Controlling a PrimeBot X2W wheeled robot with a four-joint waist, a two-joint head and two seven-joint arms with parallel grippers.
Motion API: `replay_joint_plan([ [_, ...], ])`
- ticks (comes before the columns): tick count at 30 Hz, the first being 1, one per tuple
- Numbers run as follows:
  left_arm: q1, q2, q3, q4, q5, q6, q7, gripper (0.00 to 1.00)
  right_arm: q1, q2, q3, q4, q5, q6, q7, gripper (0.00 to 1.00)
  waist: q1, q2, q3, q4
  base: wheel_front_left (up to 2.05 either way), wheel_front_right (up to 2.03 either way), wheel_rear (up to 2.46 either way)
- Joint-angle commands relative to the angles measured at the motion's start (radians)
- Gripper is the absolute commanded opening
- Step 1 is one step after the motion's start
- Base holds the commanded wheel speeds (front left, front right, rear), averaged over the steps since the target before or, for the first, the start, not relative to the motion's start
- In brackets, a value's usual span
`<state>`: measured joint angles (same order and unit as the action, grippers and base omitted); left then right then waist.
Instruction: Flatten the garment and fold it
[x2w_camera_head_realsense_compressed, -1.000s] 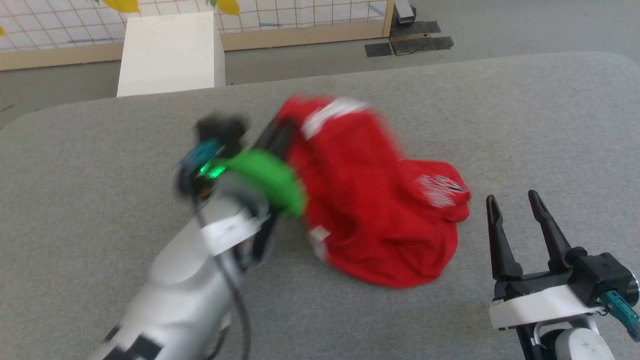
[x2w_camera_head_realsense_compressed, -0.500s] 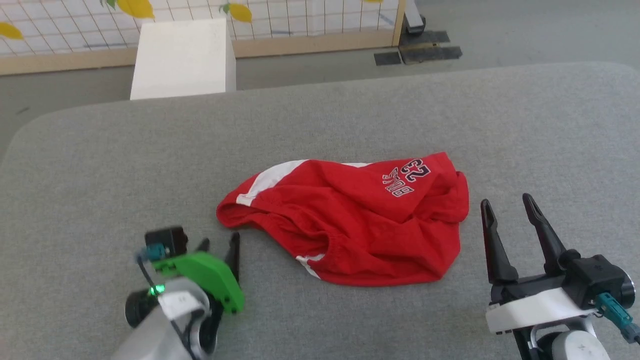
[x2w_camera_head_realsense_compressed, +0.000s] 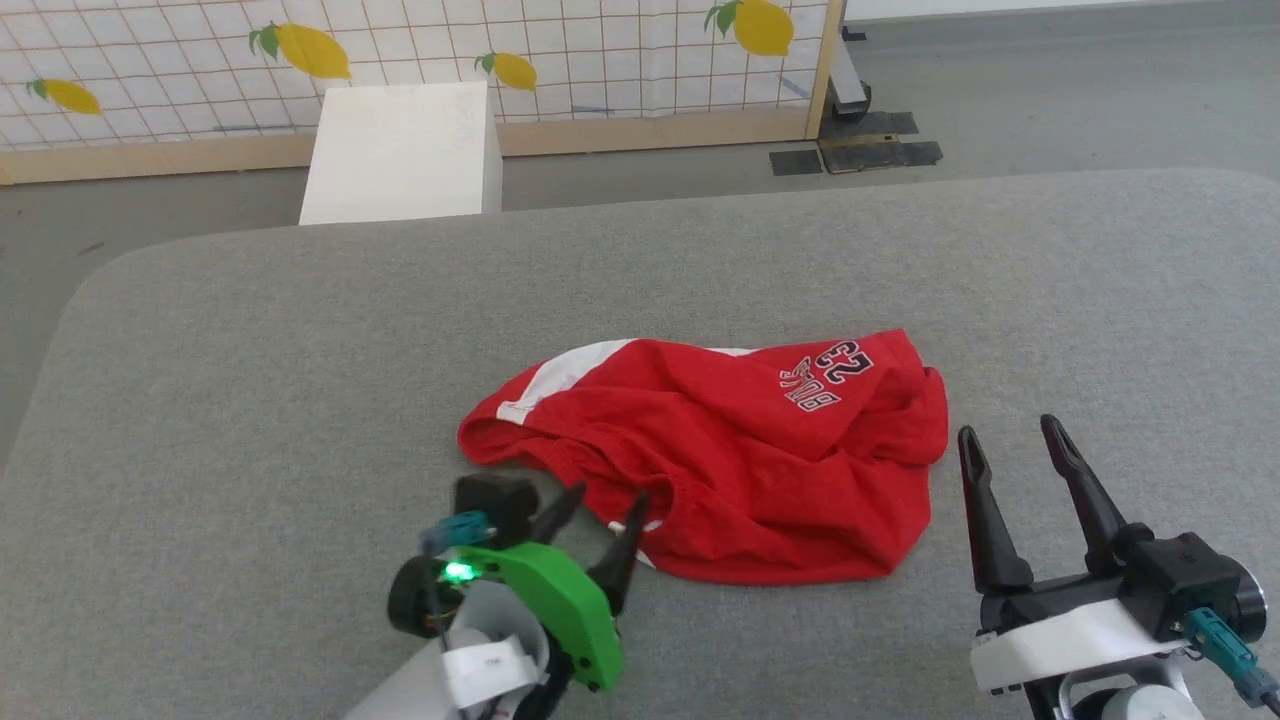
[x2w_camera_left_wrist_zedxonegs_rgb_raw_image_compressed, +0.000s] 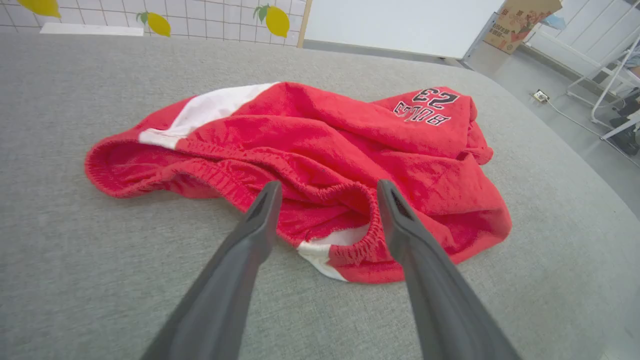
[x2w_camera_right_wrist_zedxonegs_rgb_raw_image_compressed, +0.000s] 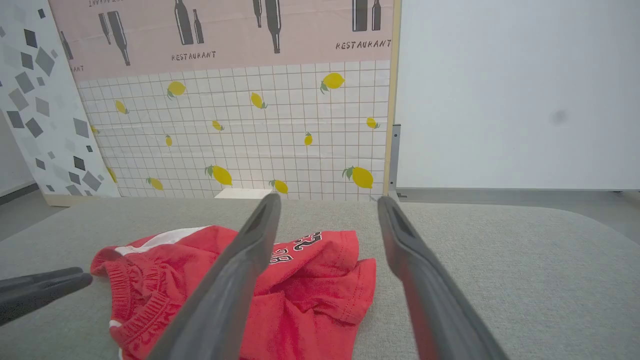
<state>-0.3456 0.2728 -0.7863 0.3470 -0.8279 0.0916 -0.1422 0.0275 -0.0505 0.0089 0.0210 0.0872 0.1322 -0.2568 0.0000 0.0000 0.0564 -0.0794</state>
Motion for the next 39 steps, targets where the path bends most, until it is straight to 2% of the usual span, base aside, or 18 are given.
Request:
replay_joint_plan([
  [1,-0.033,-0.007,-0.019,0.013,0.011,-0.012,0.039,1.00,0.005,0.000,0.004,-0.003,-0.005,-0.002,-0.005,1.00,0.0000,0.0000,0.010,-0.014,0.00,0.00,0.00],
  [13,-0.149,-0.010,-0.114,0.130,0.006,-0.028,0.335,1.00,-0.012,0.000,-0.005,-0.006,0.020,-0.002,-0.005,1.00,0.0000,0.0000,0.060,-0.098,0.00,0.00,0.00],
  [14,-0.157,-0.007,-0.122,0.126,0.005,-0.033,0.359,0.45,-0.013,0.000,-0.006,-0.006,0.022,-0.002,-0.005,1.00,0.0000,0.0000,0.064,-0.101,0.00,0.00,0.00],
  [15,-0.166,-0.007,-0.126,0.119,0.004,-0.040,0.370,0.00,-0.014,0.000,-0.007,-0.007,0.024,-0.002,-0.005,1.00,0.0000,0.0000,0.065,-0.103,0.00,0.00,0.00],
  [18,-0.208,-0.014,-0.131,0.081,0.016,-0.070,0.360,0.00,-0.019,0.000,-0.010,-0.006,0.029,-0.002,-0.005,1.00,0.0000,0.0000,0.072,-0.104,0.00,0.00,0.00],
  [21,-0.258,-0.047,-0.121,0.036,0.023,-0.103,0.311,0.00,-0.023,0.000,-0.015,-0.005,0.033,-0.002,-0.005,1.00,0.0000,0.0000,0.075,-0.098,0.00,0.00,0.00],
  [26,-0.369,-0.143,-0.098,-0.025,0.029,-0.161,0.210,0.00,-0.026,0.000,-0.018,-0.002,0.035,-0.002,-0.005,1.00,0.0000,0.0000,0.071,-0.088,0.00,0.00,0.00],
  [30,-0.442,-0.200,-0.062,-0.067,-0.009,-0.184,0.125,0.00,-0.027,0.000,-0.017,0.001,0.037,-0.002,-0.005,1.00,0.0000,0.0000,0.062,-0.084,0.00,0.00,0.00],
  [33,-0.468,-0.215,-0.022,-0.090,-0.065,-0.182,0.070,0.00,-0.024,0.000,-0.015,0.002,0.039,-0.002,-0.005,1.00,0.0000,0.0000,0.056,-0.081,0.00,0.00,0.00],
  [35,-0.467,-0.218,0.011,-0.097,-0.105,-0.163,0.041,0.00,-0.022,0.000,-0.013,0.003,0.040,-0.002,-0.005,1.00,0.0000,0.0000,0.053,-0.079,0.00,0.00,0.00],
  [37,-0.447,-0.217,0.048,-0.089,-0.136,-0.130,0.023,0.00,-0.020,0.000,-0.012,0.003,0.042,-0.002,-0.005,1.00,0.0000,0.0000,0.051,-0.074,0.00,0.00,0.00],
  [39,-0.407,-0.188,0.088,-0.066,-0.155,-0.087,0.013,0.00,-0.017,0.000,-0.012,0.001,0.042,-0.002,-0.005,1.00,0.0000,0.0000,0.051,-0.066,0.00,0.00,0.00],
])
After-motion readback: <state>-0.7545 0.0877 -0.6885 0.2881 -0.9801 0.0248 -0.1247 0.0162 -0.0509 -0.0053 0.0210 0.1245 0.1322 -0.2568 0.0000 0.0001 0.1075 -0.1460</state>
